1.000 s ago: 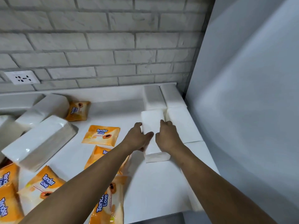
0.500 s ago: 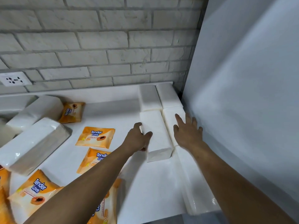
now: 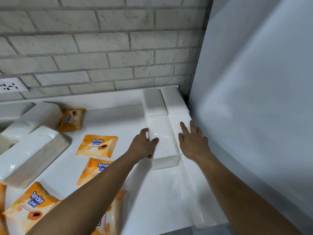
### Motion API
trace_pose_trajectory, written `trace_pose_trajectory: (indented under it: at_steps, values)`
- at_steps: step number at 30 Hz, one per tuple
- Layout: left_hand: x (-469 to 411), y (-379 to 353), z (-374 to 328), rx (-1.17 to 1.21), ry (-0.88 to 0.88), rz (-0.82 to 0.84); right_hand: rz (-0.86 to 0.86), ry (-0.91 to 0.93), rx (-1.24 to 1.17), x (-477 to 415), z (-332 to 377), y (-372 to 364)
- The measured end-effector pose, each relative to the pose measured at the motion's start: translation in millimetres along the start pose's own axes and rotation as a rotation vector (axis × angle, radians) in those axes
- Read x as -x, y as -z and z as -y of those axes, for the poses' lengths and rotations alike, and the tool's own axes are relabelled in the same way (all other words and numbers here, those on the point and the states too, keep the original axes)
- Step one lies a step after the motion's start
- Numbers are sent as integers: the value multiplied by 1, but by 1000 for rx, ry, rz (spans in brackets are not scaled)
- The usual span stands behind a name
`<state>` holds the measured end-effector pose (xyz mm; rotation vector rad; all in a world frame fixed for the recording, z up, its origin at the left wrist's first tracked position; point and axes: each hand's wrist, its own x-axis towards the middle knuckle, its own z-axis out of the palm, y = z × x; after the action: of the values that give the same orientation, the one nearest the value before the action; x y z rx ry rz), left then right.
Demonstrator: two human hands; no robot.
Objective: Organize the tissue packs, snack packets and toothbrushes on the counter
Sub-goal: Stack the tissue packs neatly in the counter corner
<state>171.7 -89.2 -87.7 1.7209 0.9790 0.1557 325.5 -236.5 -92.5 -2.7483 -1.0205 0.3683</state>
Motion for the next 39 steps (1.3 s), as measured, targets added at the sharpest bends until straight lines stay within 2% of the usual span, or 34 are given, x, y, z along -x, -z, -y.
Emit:
trace_pose_trajectory:
  at_steps: [11,16,19,22,25,28,34,39]
  values:
    - [8,7,3,64,7,16,-13,-20,65,2,2,1]
    - [15,43,3,-54,-71,-74,-171,-53,21,-2,26,14]
    - [19,85,9,-62,-122,-206,-247,23,-76,-9,66,23]
    - [31,133,21,-173,-179,-326,-270,122,-131,-14,119,30]
    - [46,179,34,-234,-165,-452,-277,213,-150,-17,175,28]
    - [66,231,62,-269,-120,-594,-226,312,-144,-17,240,16]
    - [109,296,114,-284,-26,-766,-128,454,-158,-10,339,-14]
    - [135,336,158,-288,66,-832,-28,565,-161,1,407,-48]
